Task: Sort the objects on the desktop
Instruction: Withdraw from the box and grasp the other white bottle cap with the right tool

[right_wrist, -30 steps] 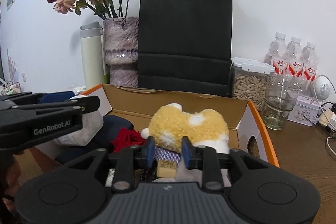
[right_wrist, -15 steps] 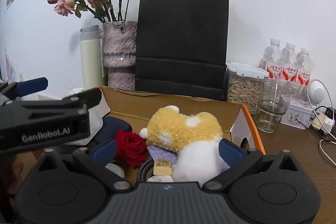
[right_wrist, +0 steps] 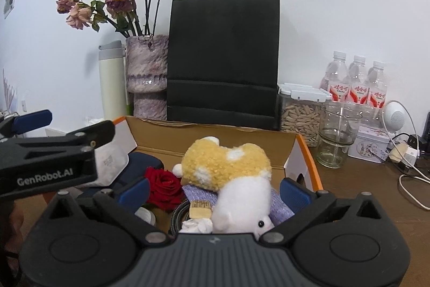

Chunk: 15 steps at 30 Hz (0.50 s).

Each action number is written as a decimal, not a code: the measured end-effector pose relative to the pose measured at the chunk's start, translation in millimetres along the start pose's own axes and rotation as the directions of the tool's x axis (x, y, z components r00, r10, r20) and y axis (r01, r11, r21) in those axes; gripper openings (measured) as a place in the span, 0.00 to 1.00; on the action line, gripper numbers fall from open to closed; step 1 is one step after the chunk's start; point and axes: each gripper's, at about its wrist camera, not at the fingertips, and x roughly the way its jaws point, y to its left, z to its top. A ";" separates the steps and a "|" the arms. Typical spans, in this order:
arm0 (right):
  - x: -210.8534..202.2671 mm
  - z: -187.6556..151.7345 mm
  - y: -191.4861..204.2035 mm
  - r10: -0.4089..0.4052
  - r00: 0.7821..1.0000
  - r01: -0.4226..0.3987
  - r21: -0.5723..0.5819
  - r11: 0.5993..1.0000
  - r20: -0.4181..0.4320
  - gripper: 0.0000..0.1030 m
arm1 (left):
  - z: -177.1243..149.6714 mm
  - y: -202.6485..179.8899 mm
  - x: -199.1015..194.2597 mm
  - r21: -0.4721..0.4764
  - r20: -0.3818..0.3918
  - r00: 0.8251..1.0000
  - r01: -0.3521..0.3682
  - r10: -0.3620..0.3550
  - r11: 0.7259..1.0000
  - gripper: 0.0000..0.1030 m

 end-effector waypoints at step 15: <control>-68.3 -34.7 12.6 0.037 0.999 -0.039 -0.042 0.998 -0.028 1.00 | -23.6 40.5 -50.6 -0.028 -0.183 0.981 0.056 -0.060 0.998 1.00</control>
